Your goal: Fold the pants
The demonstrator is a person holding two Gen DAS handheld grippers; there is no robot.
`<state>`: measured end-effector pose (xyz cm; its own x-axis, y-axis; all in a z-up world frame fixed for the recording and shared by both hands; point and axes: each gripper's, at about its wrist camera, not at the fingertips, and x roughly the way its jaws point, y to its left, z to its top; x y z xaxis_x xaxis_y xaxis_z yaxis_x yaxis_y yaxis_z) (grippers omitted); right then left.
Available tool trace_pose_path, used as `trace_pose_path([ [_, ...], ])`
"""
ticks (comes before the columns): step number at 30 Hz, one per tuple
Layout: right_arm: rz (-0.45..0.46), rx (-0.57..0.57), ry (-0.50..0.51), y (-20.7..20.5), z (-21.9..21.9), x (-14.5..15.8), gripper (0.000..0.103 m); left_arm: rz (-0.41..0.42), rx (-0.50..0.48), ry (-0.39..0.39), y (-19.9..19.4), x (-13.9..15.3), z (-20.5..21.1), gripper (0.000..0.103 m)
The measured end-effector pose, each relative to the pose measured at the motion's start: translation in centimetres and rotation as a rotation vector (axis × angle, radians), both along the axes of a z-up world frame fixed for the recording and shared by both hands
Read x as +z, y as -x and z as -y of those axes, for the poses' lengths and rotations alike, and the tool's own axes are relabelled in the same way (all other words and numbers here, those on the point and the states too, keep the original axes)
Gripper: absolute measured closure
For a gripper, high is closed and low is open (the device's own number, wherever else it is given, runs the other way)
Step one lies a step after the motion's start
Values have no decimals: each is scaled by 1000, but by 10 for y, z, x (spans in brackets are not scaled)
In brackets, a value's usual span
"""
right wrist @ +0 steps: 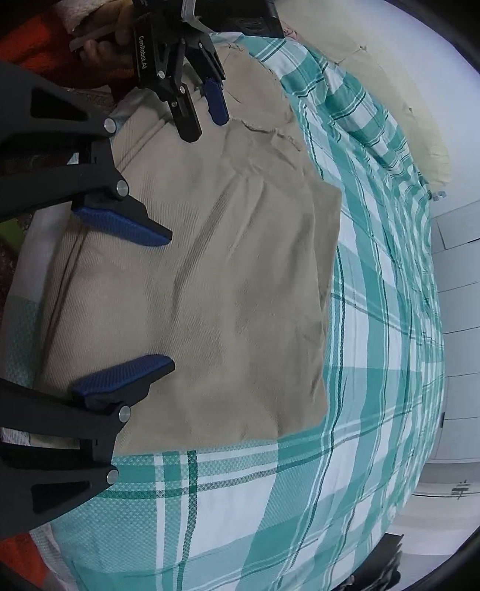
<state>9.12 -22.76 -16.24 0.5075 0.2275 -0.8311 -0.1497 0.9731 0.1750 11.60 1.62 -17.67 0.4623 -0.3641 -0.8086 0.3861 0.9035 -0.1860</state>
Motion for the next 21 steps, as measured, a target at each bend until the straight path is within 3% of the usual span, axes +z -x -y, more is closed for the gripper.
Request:
trace_pose_path([
  [21,23,-2,1,-2,3,-4,38,0,1,-2,0,0,1,23],
])
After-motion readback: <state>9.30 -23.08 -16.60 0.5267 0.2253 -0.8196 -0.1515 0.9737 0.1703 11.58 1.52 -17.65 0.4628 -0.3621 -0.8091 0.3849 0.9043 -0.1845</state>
